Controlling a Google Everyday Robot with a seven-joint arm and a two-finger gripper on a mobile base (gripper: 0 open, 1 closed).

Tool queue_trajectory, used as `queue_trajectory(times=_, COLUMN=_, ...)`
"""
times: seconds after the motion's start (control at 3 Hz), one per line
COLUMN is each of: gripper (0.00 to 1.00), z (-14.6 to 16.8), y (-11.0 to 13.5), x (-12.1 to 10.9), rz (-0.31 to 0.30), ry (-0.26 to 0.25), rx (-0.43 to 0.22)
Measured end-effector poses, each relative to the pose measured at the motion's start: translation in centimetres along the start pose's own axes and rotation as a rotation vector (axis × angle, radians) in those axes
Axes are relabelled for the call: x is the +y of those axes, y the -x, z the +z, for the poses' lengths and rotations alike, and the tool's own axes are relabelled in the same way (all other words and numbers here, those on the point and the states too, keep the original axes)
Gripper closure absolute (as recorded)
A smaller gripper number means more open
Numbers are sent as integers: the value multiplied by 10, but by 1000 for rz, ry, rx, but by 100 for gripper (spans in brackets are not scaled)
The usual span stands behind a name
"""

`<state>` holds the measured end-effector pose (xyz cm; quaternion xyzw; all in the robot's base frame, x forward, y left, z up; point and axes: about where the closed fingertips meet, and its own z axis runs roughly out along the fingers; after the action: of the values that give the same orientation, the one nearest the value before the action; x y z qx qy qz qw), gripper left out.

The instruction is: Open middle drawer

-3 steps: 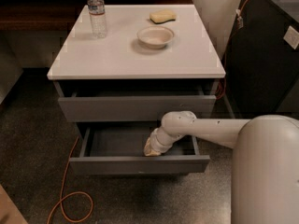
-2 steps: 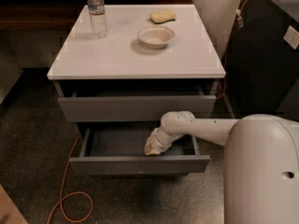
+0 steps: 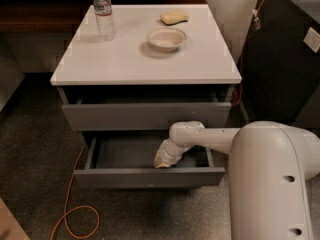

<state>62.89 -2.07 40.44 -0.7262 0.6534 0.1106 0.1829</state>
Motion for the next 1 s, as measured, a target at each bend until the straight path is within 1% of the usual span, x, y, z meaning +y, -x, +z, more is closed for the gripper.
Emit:
queue_trajectory(times=0.33, gripper=100, z=1, y=0, x=1, rz=1, ry=2, rx=1)
queue_trajectory(times=0.67, gripper=100, z=-3, y=7, x=13, rz=-1, ry=14, rx=-6)
queue_trajectory(times=1.0, gripper=100, z=-12, y=20, x=35, rz=-6, ry=31, rx=-15)
